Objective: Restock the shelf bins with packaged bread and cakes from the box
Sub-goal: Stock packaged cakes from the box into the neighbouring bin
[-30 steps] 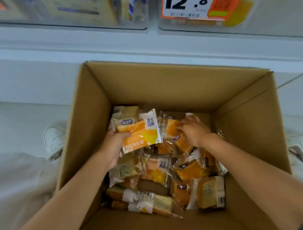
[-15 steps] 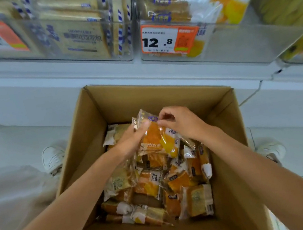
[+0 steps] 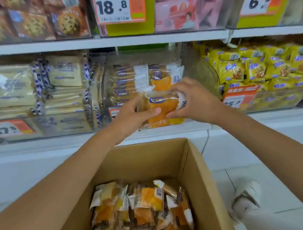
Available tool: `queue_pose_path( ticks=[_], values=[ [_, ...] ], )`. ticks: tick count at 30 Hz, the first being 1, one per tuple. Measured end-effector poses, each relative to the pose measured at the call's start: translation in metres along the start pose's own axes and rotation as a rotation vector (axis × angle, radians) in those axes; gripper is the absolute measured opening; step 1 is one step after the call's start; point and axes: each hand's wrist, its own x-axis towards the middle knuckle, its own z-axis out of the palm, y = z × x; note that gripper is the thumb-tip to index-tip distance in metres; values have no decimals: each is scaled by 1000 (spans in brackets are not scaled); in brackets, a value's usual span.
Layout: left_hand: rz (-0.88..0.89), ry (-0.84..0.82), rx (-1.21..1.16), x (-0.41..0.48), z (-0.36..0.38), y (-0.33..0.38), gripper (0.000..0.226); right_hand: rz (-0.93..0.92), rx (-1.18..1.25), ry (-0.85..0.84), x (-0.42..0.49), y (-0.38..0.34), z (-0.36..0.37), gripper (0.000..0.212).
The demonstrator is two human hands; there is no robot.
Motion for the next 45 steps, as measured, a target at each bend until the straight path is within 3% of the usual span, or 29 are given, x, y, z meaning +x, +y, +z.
queue_pose_path(
  ticks=[3, 6, 13, 16, 21, 24, 27, 33, 35, 40, 45],
  values=[
    [126, 76, 59, 41, 7, 37, 49, -38, -165, 209, 16, 18, -37, 71],
    [187, 60, 105, 88, 13, 46, 52, 9, -237, 286, 40, 44, -39, 71],
    [146, -9, 378, 177, 14, 39, 36, 227, -93, 136, 98, 97, 3, 83],
    [102, -65, 456, 202, 6, 40, 39, 227, -157, 173, 108, 109, 9, 75],
    [68, -234, 788, 213, -4, 24, 50, 133, -354, -83, 115, 108, 29, 67],
    [59, -230, 702, 215, -8, 14, 45, 83, -425, -81, 120, 108, 30, 75],
    [102, -230, 698, 213, -14, 8, 34, 36, -384, -137, 115, 109, 32, 97],
    [173, -172, 893, 201, -18, -3, 62, 137, -274, -201, 116, 112, 30, 120],
    [161, -162, 872, 200, -22, -5, 67, 145, -239, -186, 124, 112, 38, 116],
    [233, -98, 947, 211, -39, -7, 53, 178, -122, -63, 134, 106, 53, 98],
    [232, -88, 826, 210, -38, -17, 48, 216, -63, -181, 126, 110, 42, 109]
  ],
)
